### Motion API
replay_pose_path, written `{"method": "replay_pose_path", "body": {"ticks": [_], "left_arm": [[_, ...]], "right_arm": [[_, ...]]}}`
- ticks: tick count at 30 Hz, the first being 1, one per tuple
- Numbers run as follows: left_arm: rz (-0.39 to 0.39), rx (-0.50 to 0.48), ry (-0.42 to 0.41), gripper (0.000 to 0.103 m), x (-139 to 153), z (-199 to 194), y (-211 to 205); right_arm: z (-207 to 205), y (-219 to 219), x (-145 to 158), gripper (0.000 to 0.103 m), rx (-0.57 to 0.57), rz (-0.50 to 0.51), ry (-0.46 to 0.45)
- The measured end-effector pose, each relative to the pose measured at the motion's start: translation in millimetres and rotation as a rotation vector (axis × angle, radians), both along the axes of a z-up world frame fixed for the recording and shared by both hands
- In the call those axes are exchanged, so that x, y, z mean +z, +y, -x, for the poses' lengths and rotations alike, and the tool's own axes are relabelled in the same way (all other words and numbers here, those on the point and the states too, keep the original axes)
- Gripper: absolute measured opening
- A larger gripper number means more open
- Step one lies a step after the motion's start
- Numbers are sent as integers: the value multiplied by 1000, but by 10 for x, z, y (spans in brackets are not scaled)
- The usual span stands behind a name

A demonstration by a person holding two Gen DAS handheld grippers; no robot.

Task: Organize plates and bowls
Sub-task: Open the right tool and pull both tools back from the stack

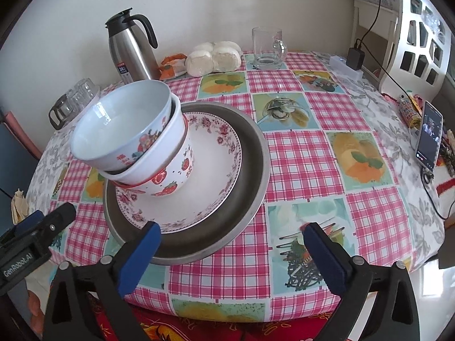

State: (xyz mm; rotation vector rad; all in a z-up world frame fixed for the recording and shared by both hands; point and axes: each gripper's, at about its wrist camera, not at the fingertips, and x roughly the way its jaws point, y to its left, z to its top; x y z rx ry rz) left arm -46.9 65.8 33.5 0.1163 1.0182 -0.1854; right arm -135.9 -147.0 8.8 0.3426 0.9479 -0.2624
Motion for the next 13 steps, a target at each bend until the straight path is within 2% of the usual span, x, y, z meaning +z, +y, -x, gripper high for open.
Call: {"method": "replay_pose_path", "body": {"ticks": [5,13], "left_arm": [[-170,16,-8,97,-79,-12,-123],[-153,-8,0,97,-102,-46,-123]], "right_arm": [[0,-37,-3,102,-9,-4,4],[-14,-77,-25,102,-10,-7,12]]}}
